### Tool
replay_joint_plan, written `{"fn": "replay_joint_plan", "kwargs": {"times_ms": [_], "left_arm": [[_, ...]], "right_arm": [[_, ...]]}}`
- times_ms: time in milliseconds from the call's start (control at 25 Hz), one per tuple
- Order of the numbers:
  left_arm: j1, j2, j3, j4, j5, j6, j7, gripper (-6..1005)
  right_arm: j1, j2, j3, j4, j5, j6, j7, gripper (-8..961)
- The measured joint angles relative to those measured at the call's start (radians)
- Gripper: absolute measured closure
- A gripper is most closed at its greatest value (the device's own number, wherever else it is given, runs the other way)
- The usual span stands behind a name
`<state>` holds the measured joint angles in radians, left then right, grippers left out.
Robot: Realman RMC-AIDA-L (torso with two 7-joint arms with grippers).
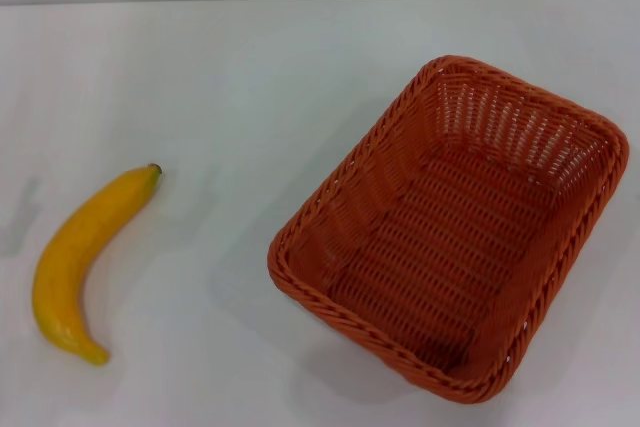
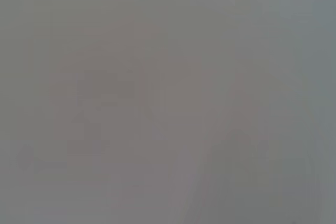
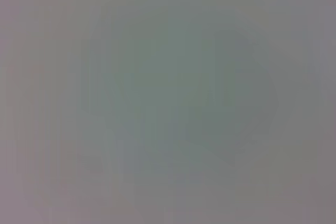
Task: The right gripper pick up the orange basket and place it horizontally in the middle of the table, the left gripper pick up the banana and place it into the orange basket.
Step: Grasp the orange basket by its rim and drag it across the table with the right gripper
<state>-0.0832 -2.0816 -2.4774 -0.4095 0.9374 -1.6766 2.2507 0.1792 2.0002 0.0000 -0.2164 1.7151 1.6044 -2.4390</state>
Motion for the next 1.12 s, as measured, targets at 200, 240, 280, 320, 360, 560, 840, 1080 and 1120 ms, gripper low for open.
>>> {"fn": "replay_joint_plan", "kwargs": {"times_ms": [200, 240, 280, 320, 360, 560, 840, 1080, 1120], "left_arm": [[0.0, 0.0, 0.0, 0.0, -0.002, 0.0, 0.0, 296], [-0.001, 0.0, 0.0, 0.0, -0.002, 0.0, 0.0, 296], [-0.001, 0.0, 0.0, 0.0, -0.002, 0.0, 0.0, 296], [-0.001, 0.0, 0.0, 0.0, -0.002, 0.0, 0.0, 296], [-0.001, 0.0, 0.0, 0.0, -0.002, 0.0, 0.0, 296], [-0.003, -0.001, 0.001, 0.0, -0.002, 0.0, 0.0, 296], [-0.004, -0.002, 0.004, 0.0, -0.002, -0.001, -0.015, 297], [0.0, 0.001, 0.004, 0.0, -0.002, -0.006, -0.041, 297], [0.002, 0.001, 0.004, 0.0, -0.002, -0.007, -0.042, 297]], "right_arm": [[0.0, 0.0, 0.0, -0.001, 0.0, 0.001, 0.0, 84], [0.0, 0.0, 0.0, -0.001, 0.0, 0.001, 0.0, 84], [0.0, 0.0, 0.0, -0.001, 0.0, 0.001, 0.0, 84], [-0.001, 0.0, 0.0, -0.002, 0.001, 0.003, 0.0, 84], [-0.001, 0.0, 0.0, -0.002, 0.001, 0.003, 0.0, 84], [0.003, -0.004, -0.018, -0.052, -0.009, 0.007, 0.057, 84], [0.015, -0.005, -0.181, -0.317, -0.013, 0.006, 0.351, 83], [0.03, -0.035, -0.359, -0.623, -0.06, -0.03, 0.67, 84], [0.041, -0.043, -0.38, -0.666, -0.089, -0.034, 0.725, 84]]}}
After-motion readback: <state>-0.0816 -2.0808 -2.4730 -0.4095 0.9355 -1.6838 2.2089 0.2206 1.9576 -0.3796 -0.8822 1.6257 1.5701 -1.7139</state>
